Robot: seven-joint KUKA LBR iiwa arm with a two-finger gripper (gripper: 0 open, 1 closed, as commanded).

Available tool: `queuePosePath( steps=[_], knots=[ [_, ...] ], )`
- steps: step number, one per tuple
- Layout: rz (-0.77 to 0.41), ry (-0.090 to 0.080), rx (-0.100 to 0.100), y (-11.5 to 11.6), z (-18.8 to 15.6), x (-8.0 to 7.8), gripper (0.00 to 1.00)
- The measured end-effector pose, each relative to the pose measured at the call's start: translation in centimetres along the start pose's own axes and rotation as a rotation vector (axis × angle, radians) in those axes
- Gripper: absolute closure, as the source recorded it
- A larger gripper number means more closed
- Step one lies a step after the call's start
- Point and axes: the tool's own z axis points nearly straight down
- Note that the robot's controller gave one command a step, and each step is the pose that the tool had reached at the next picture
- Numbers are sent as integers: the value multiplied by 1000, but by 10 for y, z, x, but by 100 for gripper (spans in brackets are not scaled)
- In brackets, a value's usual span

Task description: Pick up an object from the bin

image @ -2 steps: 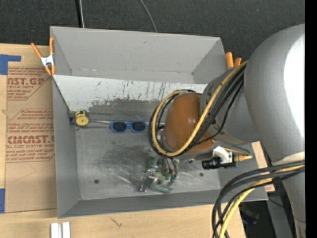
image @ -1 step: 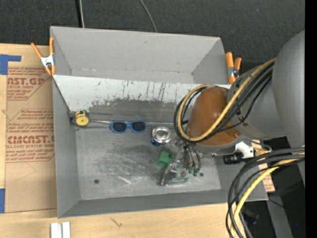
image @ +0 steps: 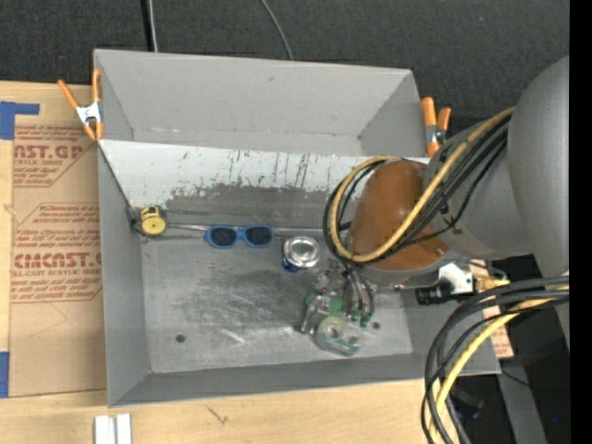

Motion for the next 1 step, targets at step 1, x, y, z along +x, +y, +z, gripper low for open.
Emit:
queuePosePath(
  steps=[1],
  knots=[
    [-63, -3, 3, -19, -151, -52, 100]
  ],
)
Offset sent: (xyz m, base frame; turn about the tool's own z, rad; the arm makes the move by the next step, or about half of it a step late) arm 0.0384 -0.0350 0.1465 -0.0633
